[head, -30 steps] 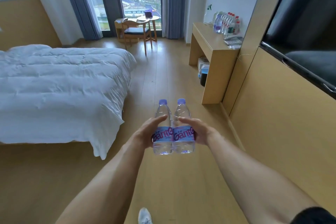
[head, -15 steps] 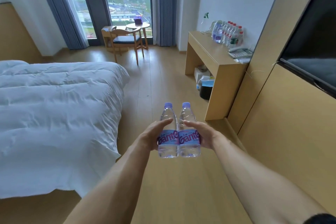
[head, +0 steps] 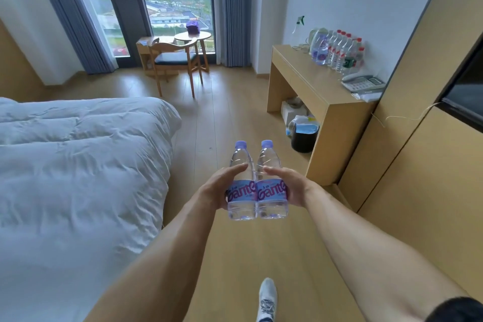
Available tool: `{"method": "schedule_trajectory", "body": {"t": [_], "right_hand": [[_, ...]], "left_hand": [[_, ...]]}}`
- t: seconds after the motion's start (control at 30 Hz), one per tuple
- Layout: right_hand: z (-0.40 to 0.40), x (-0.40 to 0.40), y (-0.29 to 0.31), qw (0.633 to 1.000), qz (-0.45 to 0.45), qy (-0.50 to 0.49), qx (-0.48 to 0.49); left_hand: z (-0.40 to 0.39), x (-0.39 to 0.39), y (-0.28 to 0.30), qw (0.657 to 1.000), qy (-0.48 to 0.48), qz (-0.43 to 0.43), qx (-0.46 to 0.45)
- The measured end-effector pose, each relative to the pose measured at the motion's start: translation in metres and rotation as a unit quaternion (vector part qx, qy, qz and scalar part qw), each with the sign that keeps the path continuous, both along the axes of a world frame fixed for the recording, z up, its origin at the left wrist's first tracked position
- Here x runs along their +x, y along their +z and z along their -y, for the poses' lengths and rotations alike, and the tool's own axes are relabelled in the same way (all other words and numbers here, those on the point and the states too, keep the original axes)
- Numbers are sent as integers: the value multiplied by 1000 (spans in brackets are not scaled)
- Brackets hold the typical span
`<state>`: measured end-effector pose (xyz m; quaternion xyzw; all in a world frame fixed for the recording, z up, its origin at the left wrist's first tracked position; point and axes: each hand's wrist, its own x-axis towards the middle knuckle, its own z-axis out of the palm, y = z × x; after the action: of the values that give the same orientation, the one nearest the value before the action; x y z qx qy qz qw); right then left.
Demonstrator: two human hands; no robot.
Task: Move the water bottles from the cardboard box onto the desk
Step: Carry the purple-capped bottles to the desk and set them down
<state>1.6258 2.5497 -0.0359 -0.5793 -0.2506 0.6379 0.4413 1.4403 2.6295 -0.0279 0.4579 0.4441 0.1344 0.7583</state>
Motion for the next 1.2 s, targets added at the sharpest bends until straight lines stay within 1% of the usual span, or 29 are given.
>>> {"method": "schedule_trajectory", "body": {"t": [0.13,0.27,0.43,0.6,0.73,0.87,1.0,1.1,1.2], "right_hand": [[-75,33,-6,1000,-11,12,22],[-155,67,-1,999,-21,28,25],[-244,108,15,999,-15,44,26],[-308,137,17,998,-20,55,18],[-357,161,11,999,-22,46,-2],[-411,186,3,1000,-16,20,-2],[-472,219,-3,1000,-14,-12,8],[-528,242,-1,999,0,-26,23],[-586,259,4,998,-7,-57,20]], "left_hand": [[-74,28,-5,997,37,-54,46],[-149,59,0,994,59,-78,59],[-235,99,14,992,71,-77,69],[-301,131,17,992,80,-75,66],[-348,157,14,994,72,-69,54],[-409,187,8,995,56,-66,45],[-482,222,3,996,22,-58,59],[-544,248,3,997,9,-49,59],[-606,269,7,996,-8,-55,74]]}}
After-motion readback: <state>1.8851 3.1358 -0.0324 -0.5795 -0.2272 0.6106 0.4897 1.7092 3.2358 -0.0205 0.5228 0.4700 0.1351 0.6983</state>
